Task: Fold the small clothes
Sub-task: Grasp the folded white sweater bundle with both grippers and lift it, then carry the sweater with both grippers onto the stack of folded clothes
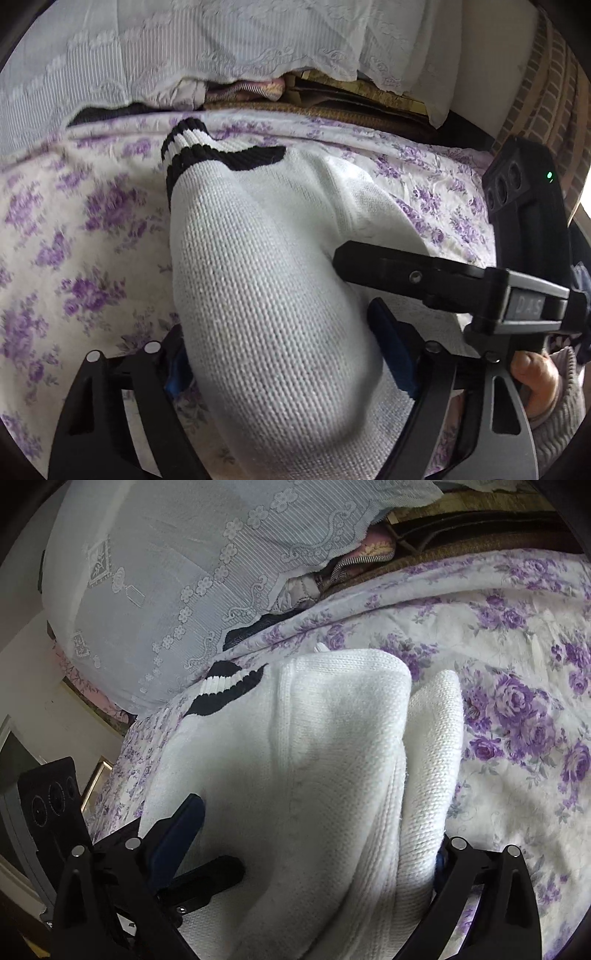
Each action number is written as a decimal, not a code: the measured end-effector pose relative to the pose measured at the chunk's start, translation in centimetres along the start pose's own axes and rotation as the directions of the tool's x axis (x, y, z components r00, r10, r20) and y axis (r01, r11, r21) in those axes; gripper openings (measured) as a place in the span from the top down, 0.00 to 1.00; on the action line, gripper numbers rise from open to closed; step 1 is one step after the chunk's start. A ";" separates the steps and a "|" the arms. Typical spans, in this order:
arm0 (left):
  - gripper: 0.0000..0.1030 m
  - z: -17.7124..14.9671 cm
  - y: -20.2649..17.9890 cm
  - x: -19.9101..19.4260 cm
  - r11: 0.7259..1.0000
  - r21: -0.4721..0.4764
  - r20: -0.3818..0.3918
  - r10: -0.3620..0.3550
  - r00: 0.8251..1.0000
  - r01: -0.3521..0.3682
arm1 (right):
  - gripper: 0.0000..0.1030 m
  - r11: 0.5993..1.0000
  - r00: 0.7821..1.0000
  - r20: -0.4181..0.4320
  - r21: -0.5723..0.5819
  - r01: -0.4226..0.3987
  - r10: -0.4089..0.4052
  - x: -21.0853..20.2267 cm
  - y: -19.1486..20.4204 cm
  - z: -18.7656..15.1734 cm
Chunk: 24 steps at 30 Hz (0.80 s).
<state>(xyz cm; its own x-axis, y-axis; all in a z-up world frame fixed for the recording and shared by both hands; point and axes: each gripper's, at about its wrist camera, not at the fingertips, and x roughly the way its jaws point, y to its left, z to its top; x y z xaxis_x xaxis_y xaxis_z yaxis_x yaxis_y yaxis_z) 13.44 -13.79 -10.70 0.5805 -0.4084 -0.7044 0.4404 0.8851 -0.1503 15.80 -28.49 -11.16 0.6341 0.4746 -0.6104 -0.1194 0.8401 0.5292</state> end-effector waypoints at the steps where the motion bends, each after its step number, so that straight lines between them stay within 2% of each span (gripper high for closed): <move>1: 0.26 0.0 -0.4 -0.3 1.000 0.011 0.013 0.013 1.000 -0.013 | 0.03 1.000 1.000 0.008 -0.011 -0.002 0.002 -0.3 0.3 -0.1; 3: 0.30 0.0 -0.7 -1.0 0.999 0.018 0.035 0.026 0.999 -0.027 | 0.05 1.000 1.000 0.028 -0.028 -0.009 0.009 -1.1 1.0 -0.5; 6: 0.32 -0.1 -1.4 -2.2 0.998 0.035 0.060 0.041 0.997 -0.043 | 0.15 0.999 0.998 0.053 -0.039 -0.020 0.022 -2.7 1.6 -1.0; 14: 0.33 -1.1 -5.0 -5.9 0.990 0.127 0.116 0.039 0.992 -0.054 | 0.15 0.998 0.992 0.120 -0.059 -0.029 0.036 -7.9 3.2 -3.1; 20: 0.33 -0.4 -9.8 -9.8 0.974 0.225 0.158 -0.021 0.987 -0.015 | 0.15 0.998 0.975 0.219 -0.055 -0.020 0.032 -15.3 4.3 -4.6; 24: 0.33 0.1 -14.9 -11.9 0.949 0.316 0.178 -0.078 0.981 0.019 | 0.15 0.999 0.955 0.295 -0.037 0.017 -0.005 -21.9 4.0 -6.0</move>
<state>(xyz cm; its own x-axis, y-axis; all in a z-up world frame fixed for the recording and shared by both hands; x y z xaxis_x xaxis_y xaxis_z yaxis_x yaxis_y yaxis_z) 0.05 -22.10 0.01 0.6567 -0.5097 -0.5558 0.6448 0.7617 0.0634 -3.19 -33.96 0.77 0.8320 0.3717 -0.4118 -0.1369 0.8569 0.4969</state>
